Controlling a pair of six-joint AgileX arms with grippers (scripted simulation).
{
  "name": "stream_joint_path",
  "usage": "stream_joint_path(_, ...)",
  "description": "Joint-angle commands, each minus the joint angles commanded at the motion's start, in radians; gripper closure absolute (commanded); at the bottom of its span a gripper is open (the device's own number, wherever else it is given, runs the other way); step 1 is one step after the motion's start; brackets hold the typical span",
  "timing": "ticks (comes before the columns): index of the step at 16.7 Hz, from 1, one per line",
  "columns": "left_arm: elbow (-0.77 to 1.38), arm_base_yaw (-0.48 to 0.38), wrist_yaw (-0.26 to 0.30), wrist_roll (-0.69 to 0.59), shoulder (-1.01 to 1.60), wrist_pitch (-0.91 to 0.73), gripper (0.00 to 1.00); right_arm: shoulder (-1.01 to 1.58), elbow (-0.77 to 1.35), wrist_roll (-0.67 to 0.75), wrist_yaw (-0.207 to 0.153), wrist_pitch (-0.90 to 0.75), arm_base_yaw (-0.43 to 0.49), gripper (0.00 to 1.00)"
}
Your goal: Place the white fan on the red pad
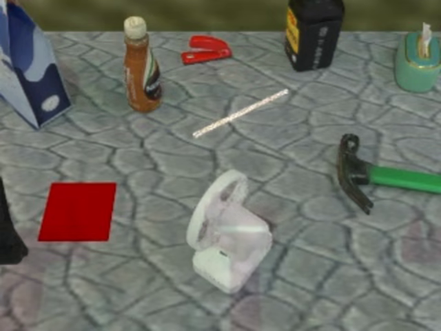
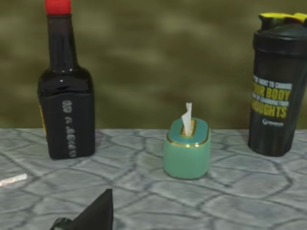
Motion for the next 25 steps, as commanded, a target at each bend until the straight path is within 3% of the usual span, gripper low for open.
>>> stream_joint_path(4, 0.028, -0.016, 0.001, 0.001, 0.031, -0.03, 0.0, 0.0, 0.0, 0.0, 0.0, 0.0, 0.0, 0.0)
stream_joint_path(9, 0.272, -0.127, 0.003, -0.002, 0.291, -0.249, 0.0, 0.0, 0.0, 0.0, 0.0, 0.0, 0.0, 0.0)
stream_joint_path(25, 1.695, -0.66, 0.001, -0.086, 1.799, -1.285, 0.0, 0.0, 0.0, 0.0, 0.0, 0.0, 0.0, 0.0)
